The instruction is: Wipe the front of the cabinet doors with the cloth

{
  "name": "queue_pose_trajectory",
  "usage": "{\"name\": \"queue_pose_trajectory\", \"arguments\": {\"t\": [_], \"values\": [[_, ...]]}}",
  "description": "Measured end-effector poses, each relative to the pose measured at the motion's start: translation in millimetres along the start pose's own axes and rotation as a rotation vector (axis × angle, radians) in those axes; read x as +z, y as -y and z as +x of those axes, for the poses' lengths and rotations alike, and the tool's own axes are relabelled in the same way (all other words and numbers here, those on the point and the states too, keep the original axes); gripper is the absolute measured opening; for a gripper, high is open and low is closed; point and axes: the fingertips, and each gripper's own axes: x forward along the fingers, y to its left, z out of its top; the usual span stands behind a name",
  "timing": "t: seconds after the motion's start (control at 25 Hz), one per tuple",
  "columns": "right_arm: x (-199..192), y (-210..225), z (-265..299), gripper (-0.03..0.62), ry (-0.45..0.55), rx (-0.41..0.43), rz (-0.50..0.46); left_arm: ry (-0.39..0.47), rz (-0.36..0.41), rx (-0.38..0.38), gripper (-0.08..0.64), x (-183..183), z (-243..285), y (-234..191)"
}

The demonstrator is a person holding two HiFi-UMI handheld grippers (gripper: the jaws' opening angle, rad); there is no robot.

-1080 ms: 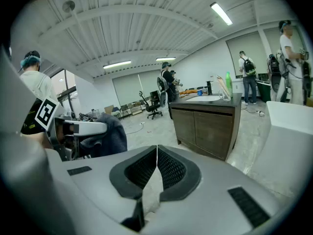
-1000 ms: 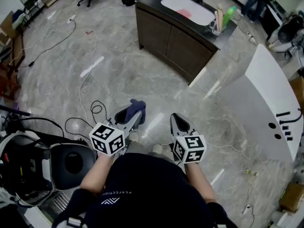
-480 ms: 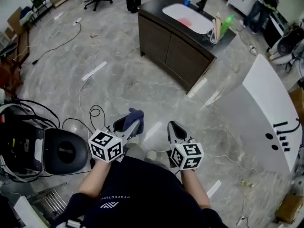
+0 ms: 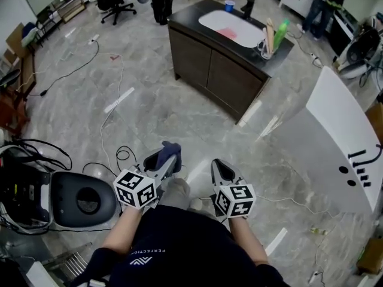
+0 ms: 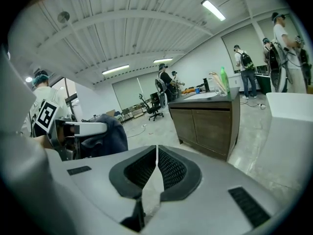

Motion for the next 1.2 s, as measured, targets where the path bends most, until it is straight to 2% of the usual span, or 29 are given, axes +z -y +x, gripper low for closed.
{"name": "queue_pose_trajectory", "arguments": {"t": [0.2, 0.52, 0.76, 1.2], "values": [[24, 17, 30, 0.038, 0.014, -0.047, 0.02, 0.014, -0.014, -0.017, 0.126, 18, 25, -25], [64, 32, 104, 0.038, -0.009, -0.064, 0.017, 0.002, -0.048, -0.022, 0.126, 48, 66, -92], [92, 24, 160, 0.038, -0.029, -0.052, 0.008, -0.007, -0.053, -0.038, 0.126, 71, 83, -138], [110, 25, 222, 0.038, -0.062, -0.059, -0.01, -0.061, -0.081, -0.047, 0.126, 68, 99, -194]]}}
